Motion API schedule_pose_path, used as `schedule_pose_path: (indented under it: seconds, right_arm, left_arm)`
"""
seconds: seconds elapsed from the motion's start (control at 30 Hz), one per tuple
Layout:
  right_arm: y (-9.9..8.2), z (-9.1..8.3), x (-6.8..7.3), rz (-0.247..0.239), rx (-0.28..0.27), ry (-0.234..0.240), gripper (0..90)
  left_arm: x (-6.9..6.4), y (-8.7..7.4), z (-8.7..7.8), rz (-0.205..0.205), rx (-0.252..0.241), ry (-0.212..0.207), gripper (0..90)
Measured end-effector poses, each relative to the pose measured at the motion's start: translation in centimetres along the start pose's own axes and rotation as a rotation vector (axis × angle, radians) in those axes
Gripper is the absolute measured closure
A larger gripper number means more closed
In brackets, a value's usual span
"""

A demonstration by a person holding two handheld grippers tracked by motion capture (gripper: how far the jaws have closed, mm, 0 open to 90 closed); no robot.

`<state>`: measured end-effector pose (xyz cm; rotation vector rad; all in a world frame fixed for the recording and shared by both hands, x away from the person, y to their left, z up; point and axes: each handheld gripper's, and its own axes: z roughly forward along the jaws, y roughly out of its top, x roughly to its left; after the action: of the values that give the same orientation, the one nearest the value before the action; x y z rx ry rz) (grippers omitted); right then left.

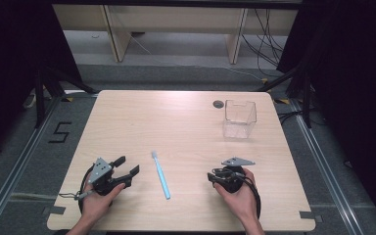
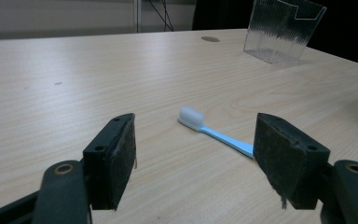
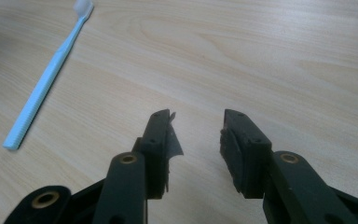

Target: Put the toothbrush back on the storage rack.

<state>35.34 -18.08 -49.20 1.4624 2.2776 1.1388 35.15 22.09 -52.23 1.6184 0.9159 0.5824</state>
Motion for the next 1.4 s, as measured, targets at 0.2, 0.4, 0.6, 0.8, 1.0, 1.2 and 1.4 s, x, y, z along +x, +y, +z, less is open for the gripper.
schedule_pose_path:
  seconds: [0.2,0.4,0.6,0.8,1.0,1.2,1.4]
  right_arm:
    - [0.2,-0.3,0.0,0.027,0.019,-0.005,62.3]
    - [0.5,-0.6,-0.1,0.022,0.029,-0.020,62.2]
    - [0.8,-1.1,0.0,0.025,0.026,-0.016,61.8]
    - [0.9,-1.4,-0.1,0.034,0.040,-0.003,61.8]
    - [0.8,-1.3,-0.1,0.029,0.051,-0.029,61.8]
    - [0.8,-1.3,0.1,0.041,0.058,-0.008,61.9]
    - [0.8,-1.3,0.0,0.023,0.048,-0.009,62.0]
  left_arm:
    - [-0.3,0.0,0.2,-0.042,0.038,0.003,31.2]
    - [-1.0,1.0,0.6,-0.083,0.150,0.010,33.8]
    - [-2.1,4.0,2.8,-0.116,0.431,-0.028,37.4]
    - [-3.2,6.8,5.1,-0.169,0.674,-0.032,37.6]
    - [-4.6,7.9,7.6,-0.164,0.862,0.059,36.3]
    - [-5.4,8.2,9.6,-0.140,0.989,0.073,37.6]
    - [-5.9,8.5,11.1,-0.143,1.016,0.084,37.3]
